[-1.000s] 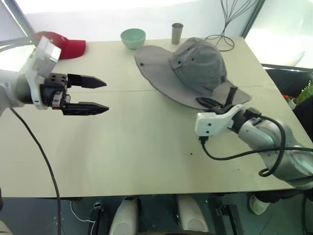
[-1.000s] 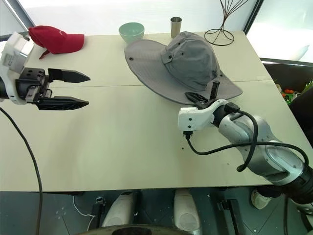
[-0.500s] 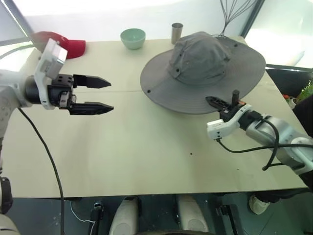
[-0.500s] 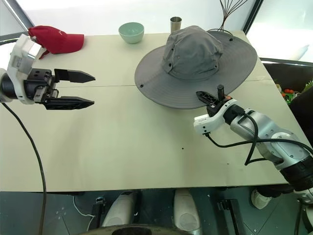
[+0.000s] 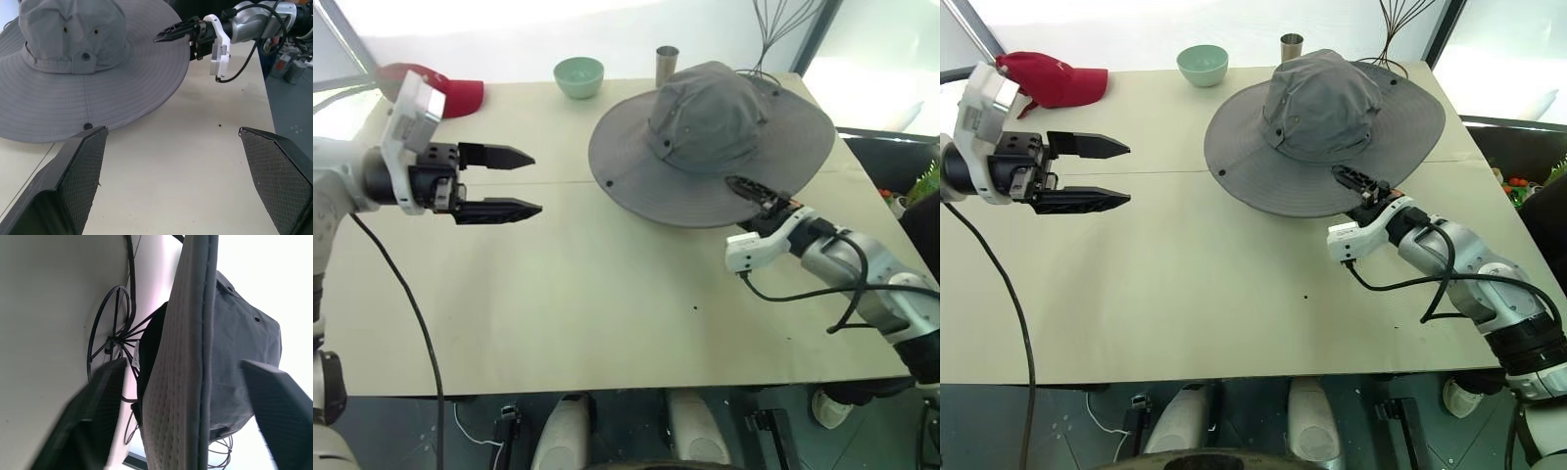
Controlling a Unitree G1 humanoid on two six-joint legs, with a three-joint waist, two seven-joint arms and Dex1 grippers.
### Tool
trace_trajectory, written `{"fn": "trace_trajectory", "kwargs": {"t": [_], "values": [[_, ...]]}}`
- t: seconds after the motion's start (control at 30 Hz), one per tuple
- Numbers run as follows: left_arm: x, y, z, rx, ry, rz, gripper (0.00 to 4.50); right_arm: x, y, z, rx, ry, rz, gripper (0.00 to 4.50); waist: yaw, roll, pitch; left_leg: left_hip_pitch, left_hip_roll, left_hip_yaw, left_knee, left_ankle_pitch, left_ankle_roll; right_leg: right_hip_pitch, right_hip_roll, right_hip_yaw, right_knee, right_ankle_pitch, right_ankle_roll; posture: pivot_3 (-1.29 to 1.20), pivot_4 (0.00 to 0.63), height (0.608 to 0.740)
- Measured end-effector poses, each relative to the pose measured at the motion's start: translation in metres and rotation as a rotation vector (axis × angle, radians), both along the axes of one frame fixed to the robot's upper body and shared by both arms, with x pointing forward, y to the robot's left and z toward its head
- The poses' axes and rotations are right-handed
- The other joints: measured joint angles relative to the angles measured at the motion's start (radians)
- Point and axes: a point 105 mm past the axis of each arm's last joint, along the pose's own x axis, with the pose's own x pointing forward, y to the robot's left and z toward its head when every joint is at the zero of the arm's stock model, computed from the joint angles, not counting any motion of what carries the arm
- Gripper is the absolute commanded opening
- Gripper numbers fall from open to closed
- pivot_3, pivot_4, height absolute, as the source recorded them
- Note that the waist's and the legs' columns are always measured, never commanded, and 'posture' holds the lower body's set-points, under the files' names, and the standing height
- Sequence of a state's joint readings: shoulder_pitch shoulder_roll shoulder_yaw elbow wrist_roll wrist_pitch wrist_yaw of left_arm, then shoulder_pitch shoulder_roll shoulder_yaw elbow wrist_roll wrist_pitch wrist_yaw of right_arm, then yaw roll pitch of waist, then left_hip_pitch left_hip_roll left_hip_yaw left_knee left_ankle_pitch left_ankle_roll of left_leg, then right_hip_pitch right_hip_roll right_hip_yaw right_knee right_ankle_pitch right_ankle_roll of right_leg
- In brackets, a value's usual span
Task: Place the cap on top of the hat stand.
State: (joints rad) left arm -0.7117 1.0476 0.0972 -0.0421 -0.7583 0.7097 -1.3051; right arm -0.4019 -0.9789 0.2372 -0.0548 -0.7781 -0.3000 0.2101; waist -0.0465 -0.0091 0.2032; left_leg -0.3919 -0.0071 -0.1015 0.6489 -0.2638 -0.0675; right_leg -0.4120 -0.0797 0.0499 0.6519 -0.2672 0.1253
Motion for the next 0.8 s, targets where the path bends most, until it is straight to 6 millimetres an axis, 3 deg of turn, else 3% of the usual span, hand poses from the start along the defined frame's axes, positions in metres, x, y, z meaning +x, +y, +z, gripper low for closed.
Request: {"fn": "trace_trajectory", "kwargs": {"t": [0.23,0.37,0.5,0.63,0.8], "values": [[0.003,-0.001,-0.002,-0.006,0.0,0.002,4.5,-0.013,-0.003,-0.008,-0.003,0.022,0.002,4.46,0.002,0.0,0.0,0.0,0.0,0.0,0.0,0.0,0.0,0.0,0.0,0.0,0.0,0.0,0.0,0.0,0.15,0.74],[0.01,0.0,-0.003,-0.019,-0.008,0.018,4.5,-0.031,-0.016,-0.007,-0.02,0.021,-0.015,4.46,0.006,0.0,0.0,0.0,0.0,0.0,0.0,0.0,0.0,0.001,0.0,0.0,0.0,0.0,0.0,0.0,0.15,0.74],[0.018,0.0,-0.004,-0.033,-0.014,0.029,4.5,-0.05,-0.022,0.007,-0.005,-0.013,0.002,4.46,0.002,0.0,0.0,0.001,-0.001,0.0,0.001,0.0,0.0,0.002,0.0,0.0,0.0,0.0,0.0,0.0,0.15,0.74],[0.025,-0.007,-0.004,-0.035,-0.021,0.006,4.5,-0.053,-0.023,0.02,0.021,-0.033,-0.017,4.46,0.001,-0.001,0.0,0.002,-0.001,0.0,0.001,0.0,0.0,0.003,0.0,0.0,0.0,0.0,0.0,0.0,0.15,0.74],[0.034,-0.004,-0.005,-0.021,-0.029,0.013,4.5,-0.08,-0.034,-0.025,0.048,0.277,-0.02,4.46,0.007,-0.001,0.0,0.001,-0.001,-0.001,0.0,0.0,0.0,0.003,-0.001,0.0,-0.002,0.0,0.0,0.0,0.15,0.74]]}}
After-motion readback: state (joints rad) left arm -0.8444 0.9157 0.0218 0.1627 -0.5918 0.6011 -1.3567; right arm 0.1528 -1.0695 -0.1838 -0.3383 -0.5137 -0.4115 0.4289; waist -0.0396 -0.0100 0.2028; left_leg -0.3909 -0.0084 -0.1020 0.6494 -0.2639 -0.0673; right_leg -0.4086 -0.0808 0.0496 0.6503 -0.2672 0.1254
